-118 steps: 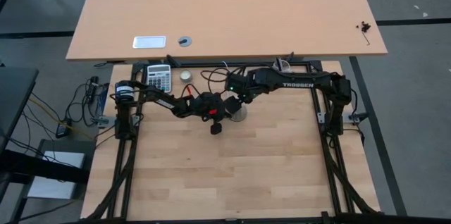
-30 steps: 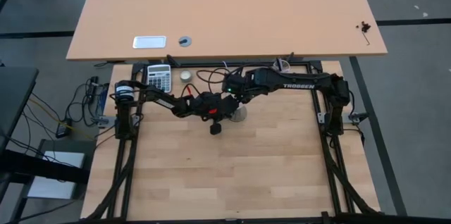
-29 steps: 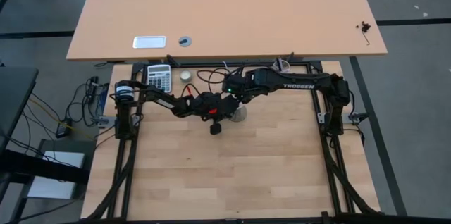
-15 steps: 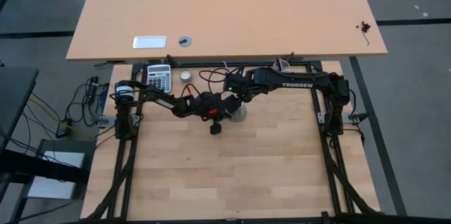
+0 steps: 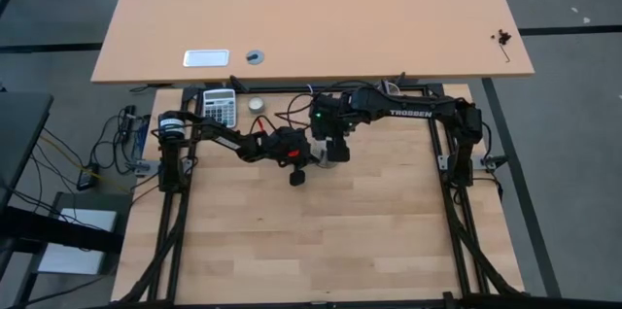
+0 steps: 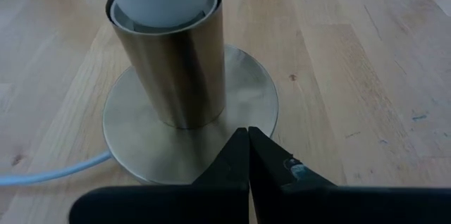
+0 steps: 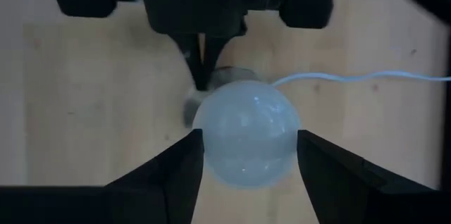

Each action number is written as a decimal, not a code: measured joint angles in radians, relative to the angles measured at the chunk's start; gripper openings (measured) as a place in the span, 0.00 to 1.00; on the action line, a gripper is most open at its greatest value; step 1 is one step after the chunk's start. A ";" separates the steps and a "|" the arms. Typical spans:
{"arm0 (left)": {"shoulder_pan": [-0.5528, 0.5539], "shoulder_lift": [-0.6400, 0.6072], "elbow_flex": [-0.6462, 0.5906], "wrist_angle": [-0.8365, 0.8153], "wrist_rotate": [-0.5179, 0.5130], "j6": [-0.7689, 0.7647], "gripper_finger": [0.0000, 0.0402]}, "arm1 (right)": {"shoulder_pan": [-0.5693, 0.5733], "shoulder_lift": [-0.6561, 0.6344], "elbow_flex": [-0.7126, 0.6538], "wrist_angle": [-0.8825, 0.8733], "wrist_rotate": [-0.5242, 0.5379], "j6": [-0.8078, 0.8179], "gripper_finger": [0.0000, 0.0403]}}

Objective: Screw lightbulb
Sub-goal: Remove the lightbulb from the lamp

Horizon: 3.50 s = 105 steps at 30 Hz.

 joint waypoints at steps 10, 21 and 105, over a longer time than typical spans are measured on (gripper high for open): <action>0.000 0.000 0.000 0.000 0.004 0.003 0.00 | 0.024 0.000 0.091 -0.045 0.057 0.189 0.57; 0.000 0.000 0.000 0.000 0.004 0.002 0.00 | 0.053 0.004 0.061 -0.041 0.081 1.003 0.57; 0.000 0.000 0.000 -0.004 0.004 0.006 0.00 | 0.022 0.001 0.017 -0.063 0.139 -0.019 0.56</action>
